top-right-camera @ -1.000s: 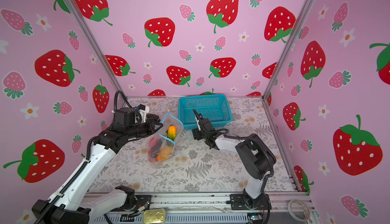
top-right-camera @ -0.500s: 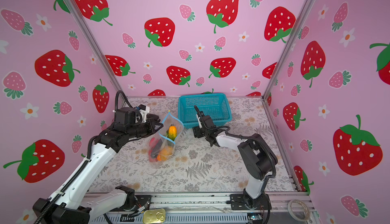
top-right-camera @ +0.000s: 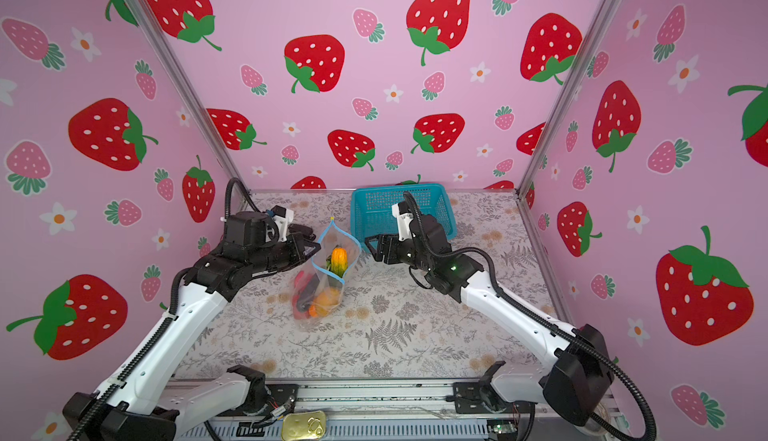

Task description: Place the food in the zip-top bag and seal the zipper

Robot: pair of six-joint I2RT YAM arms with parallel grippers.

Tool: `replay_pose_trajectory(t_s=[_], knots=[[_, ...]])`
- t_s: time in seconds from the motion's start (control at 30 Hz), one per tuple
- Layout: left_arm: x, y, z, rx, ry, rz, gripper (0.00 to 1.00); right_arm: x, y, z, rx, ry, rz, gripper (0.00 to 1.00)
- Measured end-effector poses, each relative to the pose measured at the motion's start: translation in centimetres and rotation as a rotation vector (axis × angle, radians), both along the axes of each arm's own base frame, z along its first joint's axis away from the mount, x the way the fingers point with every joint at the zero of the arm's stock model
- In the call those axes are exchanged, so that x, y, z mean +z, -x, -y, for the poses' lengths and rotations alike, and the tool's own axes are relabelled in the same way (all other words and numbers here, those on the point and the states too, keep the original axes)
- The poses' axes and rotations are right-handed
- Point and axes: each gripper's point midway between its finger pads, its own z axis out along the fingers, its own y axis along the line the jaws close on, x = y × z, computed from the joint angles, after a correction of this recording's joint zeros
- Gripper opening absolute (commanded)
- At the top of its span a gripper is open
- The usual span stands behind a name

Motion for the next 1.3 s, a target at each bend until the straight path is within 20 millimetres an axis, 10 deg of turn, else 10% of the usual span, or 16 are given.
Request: replay_pose_trajectory(t_s=[0.33,0.73,1.3], knots=[[0.4,0.4,-0.1,0.000,0.003,0.009,0.00,-3.7,0.7,-3.6,0.075,0.104,-0.089,0.45],[0.7,0.6,-0.2,0.000,0.006,0.019,0.00,-2.7,0.4,-4.9,0.114,0.090,-0.081,0.02],[3.2,2.7,-0.4,0.031,0.044,0.019,0.00,3.9,0.5,-7.2,0.203,0.095,0.061,0.00]])
